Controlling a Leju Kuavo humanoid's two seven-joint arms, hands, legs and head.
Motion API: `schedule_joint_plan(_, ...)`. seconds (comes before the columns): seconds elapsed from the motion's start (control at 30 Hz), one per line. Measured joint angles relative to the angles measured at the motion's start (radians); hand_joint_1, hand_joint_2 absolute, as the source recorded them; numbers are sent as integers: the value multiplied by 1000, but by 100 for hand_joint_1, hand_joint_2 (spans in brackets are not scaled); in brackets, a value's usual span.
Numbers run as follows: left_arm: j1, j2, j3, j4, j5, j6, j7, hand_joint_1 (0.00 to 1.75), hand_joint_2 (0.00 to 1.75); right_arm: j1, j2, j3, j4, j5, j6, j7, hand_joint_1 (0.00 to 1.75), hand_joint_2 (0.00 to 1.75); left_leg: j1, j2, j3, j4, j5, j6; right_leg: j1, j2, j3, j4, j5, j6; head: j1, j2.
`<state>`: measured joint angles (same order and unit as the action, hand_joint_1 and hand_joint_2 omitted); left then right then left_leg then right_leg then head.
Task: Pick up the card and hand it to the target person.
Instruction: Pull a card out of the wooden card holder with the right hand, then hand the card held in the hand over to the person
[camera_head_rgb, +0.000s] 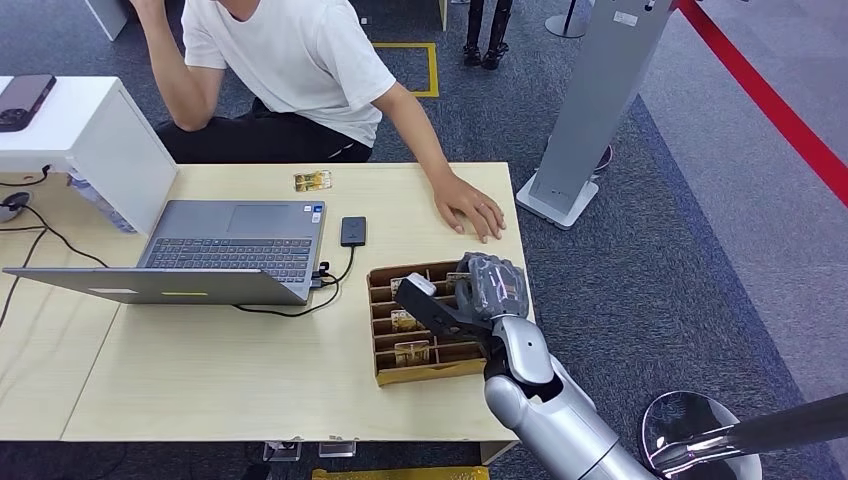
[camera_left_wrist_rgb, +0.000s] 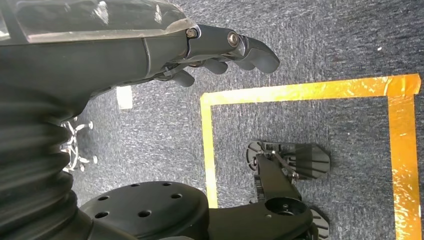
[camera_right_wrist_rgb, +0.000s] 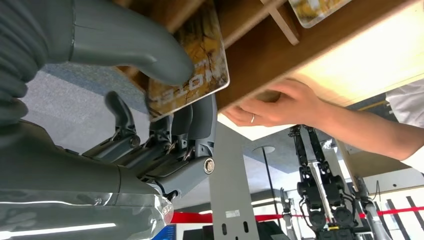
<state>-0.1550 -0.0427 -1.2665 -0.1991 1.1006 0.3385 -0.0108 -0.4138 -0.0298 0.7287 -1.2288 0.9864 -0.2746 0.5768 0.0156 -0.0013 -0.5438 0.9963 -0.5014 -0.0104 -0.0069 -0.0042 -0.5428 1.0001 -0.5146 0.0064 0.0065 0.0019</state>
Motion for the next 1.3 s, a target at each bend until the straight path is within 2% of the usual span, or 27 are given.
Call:
schedule_joint_plan(1.1, 2, 0, 0, 0, -1, 14, -14, 0, 175, -9, 0, 17, 4, -20, -7, -1, 162, 175, 0, 0, 1, 0, 0, 0, 0, 0, 0, 0, 0, 0, 0, 0)
schedule_joint_plan(1.2, 2, 0, 0, 0, 6, 13, -14, 0, 175, -3, -1, 17, 4, -1, -82, -37, 162, 175, 0, 0, 0, 0, 0, 0, 0, 0, 0, 0, 0, 0, 0, 0)
schedule_joint_plan(1.27, 3, 0, 0, 0, 9, 10, -18, 0, 175, 10, 1, 11, -6, 52, -210, -134, 162, 175, 0, 0, 0, 0, 0, 0, 0, 0, 0, 0, 0, 0, 0, 0)
schedule_joint_plan(1.3, 3, 0, 0, 0, 9, 10, -19, 0, 175, 25, 6, -3, -21, 92, -283, -220, 162, 175, 0, 0, 0, 0, 0, 0, 0, 0, 0, 0, 0, 0, 1, 0)
